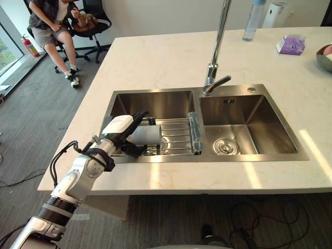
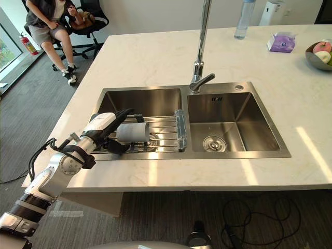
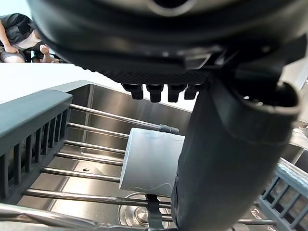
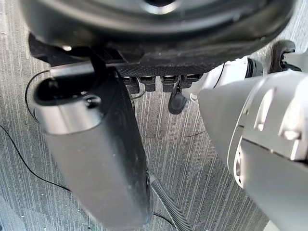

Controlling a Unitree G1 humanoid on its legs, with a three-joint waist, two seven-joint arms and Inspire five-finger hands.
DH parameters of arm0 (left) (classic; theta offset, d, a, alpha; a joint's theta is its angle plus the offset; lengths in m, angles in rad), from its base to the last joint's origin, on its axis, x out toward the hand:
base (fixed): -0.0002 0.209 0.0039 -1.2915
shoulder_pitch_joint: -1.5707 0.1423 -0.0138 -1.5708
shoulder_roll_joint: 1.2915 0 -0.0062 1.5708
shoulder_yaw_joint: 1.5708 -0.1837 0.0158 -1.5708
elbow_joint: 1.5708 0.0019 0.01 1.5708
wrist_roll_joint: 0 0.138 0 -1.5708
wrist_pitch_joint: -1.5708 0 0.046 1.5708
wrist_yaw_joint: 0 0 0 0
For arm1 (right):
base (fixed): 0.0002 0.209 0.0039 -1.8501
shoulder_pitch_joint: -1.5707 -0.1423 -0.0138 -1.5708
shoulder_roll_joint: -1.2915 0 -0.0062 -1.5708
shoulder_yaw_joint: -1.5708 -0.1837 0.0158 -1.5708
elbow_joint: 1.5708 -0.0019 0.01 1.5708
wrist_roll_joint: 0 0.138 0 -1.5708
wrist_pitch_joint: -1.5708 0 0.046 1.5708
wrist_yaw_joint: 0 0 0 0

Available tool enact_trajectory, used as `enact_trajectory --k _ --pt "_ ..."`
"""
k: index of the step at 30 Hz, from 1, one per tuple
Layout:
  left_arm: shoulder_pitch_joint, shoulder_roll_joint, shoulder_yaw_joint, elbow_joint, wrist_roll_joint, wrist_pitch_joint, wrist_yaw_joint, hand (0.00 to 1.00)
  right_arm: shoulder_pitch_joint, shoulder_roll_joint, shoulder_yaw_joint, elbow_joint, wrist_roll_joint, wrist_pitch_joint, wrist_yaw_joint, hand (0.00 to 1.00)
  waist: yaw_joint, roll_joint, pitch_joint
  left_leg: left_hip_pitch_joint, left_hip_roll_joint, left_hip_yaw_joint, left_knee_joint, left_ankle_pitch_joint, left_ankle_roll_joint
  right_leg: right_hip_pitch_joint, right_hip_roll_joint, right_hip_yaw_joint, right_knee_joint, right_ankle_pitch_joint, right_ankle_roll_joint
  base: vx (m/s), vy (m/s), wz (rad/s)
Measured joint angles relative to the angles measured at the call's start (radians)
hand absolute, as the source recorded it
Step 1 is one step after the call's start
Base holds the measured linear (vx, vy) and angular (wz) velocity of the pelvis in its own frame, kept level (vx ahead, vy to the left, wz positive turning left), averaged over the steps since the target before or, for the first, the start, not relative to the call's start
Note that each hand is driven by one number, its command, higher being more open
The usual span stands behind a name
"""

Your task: Walk over to the sink, pick up the cup, carry it to the dishwasher, place the cup inside the dishwasher, then close the dishwasher door

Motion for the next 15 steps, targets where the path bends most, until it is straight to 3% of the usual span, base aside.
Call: enact_trajectory --k 9,15 --pt "-0.022 0.000 -0.032 0.082 -0.001 -0.009 0.003 1.00 0.005 0.000 0.000 0.000 0.000 0.001 -0.020 1.00 -0.013 0.000 0.000 0.012 0.000 0.015 -0.002 -0.004 0.001 0.004 -0.002 0.008 0.000 0.000 0.000 -0.02 -0.007 -0.03" --pt "-0.084 0.012 -0.069 0.118 -0.027 -0.029 -0.153 1.00 0.008 0.000 0.000 0.000 0.000 0.002 -0.018 1.00 -0.022 0.005 0.001 0.018 0.002 0.028 -0.002 -0.008 0.000 0.004 0.002 0.019 0.000 0.000 0.000 -0.02 -0.009 -0.04"
